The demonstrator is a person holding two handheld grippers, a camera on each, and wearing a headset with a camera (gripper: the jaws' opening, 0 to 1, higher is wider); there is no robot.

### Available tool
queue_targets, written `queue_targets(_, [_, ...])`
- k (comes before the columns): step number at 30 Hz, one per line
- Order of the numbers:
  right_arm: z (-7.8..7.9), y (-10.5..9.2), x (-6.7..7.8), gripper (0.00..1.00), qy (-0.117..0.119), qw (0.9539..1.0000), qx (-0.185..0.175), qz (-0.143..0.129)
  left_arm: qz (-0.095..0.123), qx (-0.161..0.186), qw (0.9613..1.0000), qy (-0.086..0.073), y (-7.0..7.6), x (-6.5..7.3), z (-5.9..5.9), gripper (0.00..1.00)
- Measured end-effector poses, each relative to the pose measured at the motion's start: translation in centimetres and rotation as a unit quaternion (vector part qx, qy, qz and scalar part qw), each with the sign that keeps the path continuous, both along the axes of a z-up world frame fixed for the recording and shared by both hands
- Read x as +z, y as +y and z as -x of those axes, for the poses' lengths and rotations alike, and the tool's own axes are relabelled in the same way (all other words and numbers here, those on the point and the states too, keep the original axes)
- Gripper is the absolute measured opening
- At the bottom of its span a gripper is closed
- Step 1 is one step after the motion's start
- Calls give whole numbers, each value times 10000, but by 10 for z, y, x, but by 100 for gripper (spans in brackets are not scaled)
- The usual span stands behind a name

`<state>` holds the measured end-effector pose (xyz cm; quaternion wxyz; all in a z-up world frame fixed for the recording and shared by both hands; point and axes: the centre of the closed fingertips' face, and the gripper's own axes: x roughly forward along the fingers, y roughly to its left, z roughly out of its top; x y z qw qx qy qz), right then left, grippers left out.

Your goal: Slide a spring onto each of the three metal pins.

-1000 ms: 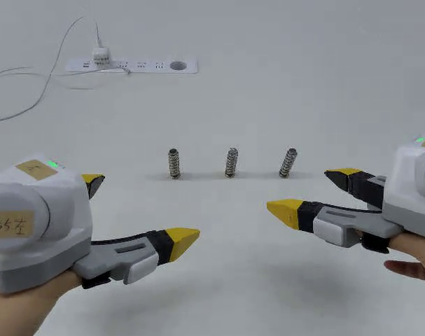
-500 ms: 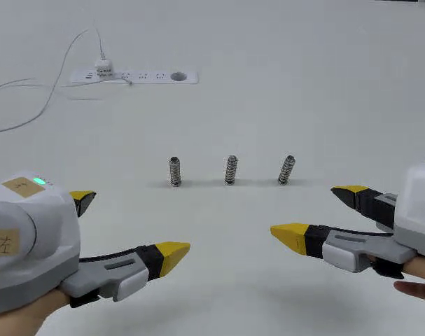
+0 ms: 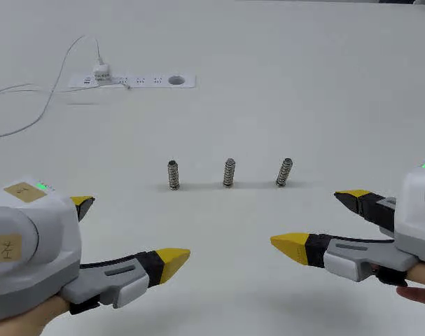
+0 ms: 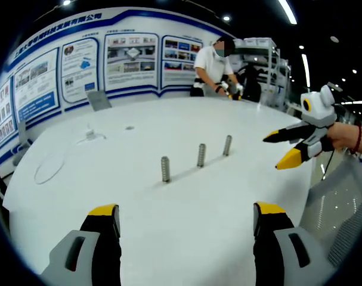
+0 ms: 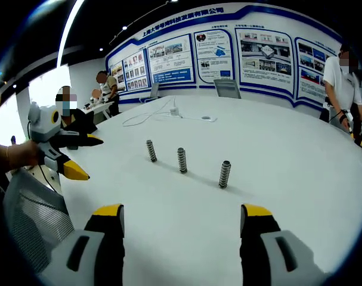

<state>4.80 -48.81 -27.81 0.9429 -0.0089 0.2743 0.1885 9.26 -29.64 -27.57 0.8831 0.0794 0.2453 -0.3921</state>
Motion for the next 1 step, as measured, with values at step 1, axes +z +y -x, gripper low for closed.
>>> queue_targets(1, [1, 1, 0, 81, 8, 10000, 16, 8, -1, 1, 10000, 4, 0, 0, 0, 95])
